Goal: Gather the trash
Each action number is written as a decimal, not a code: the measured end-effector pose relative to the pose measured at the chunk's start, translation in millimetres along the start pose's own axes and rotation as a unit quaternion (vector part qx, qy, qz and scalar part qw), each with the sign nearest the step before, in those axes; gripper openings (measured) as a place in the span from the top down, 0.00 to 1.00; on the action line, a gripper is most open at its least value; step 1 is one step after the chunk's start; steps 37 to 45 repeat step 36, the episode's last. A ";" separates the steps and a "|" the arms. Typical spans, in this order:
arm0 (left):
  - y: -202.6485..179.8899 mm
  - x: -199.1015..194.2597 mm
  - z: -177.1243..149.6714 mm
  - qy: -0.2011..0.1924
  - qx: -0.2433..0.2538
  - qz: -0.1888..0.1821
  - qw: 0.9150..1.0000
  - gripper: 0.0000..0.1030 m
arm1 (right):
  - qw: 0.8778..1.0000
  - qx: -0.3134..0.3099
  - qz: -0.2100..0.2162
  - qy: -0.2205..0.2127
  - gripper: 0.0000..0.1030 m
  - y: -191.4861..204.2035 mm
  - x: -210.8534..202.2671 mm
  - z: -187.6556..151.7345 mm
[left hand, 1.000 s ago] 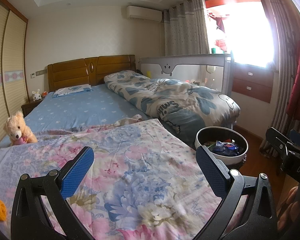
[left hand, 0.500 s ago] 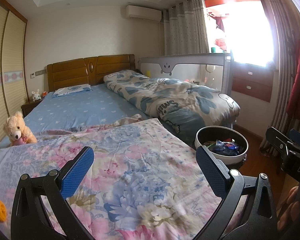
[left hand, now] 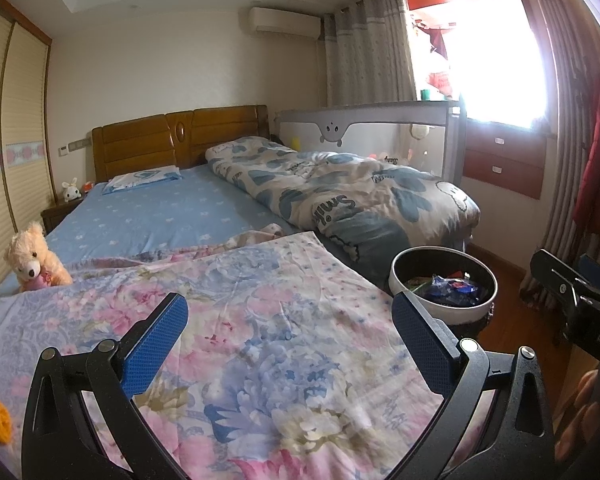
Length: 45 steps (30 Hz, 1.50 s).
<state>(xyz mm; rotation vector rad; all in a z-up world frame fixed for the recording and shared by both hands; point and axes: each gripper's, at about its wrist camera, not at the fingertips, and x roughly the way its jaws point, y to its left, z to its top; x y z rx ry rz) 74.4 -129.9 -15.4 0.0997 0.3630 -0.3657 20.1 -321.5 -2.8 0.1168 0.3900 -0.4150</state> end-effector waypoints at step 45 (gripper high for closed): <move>4.2 31.7 -15.0 0.047 0.002 -0.004 0.999 0.00 | 0.999 0.011 0.015 0.040 0.00 -3.2 29.4 -20.6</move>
